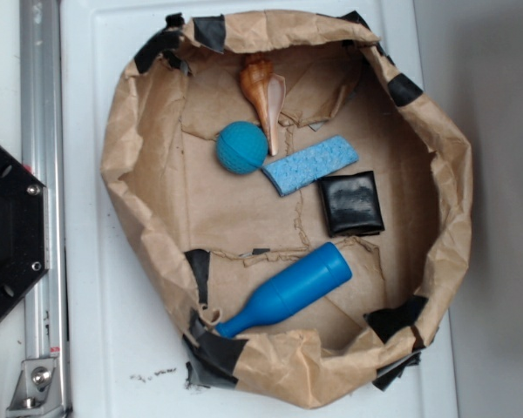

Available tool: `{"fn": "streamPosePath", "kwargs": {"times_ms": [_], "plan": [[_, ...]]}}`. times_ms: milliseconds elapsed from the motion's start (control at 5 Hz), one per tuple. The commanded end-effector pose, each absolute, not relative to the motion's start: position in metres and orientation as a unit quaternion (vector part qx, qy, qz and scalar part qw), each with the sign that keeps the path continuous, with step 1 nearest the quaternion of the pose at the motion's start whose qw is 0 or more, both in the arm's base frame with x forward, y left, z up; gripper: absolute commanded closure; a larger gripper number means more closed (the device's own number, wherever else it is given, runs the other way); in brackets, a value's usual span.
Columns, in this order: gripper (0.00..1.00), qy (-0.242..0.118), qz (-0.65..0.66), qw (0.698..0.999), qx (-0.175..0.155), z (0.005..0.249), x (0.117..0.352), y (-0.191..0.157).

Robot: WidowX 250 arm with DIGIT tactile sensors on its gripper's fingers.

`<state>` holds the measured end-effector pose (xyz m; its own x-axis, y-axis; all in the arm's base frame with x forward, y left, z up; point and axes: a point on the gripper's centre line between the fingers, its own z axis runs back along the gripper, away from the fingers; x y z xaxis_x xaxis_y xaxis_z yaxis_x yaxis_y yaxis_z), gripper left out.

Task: Grab the blue sponge.

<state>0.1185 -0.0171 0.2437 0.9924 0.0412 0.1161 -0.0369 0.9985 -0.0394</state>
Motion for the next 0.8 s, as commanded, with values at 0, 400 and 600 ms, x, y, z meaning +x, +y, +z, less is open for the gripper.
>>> {"fn": "streamPosePath", "kwargs": {"times_ms": [0, 400, 600], "plan": [[0.0, -0.059, 0.02, 0.998, -0.019, 0.244, 0.119, -0.017], [0.0, -0.101, 0.001, 0.994, 0.028, 0.195, 0.206, 0.007], [0.0, -0.073, -0.013, 0.991, 0.116, 0.145, 0.251, 0.017]]}}
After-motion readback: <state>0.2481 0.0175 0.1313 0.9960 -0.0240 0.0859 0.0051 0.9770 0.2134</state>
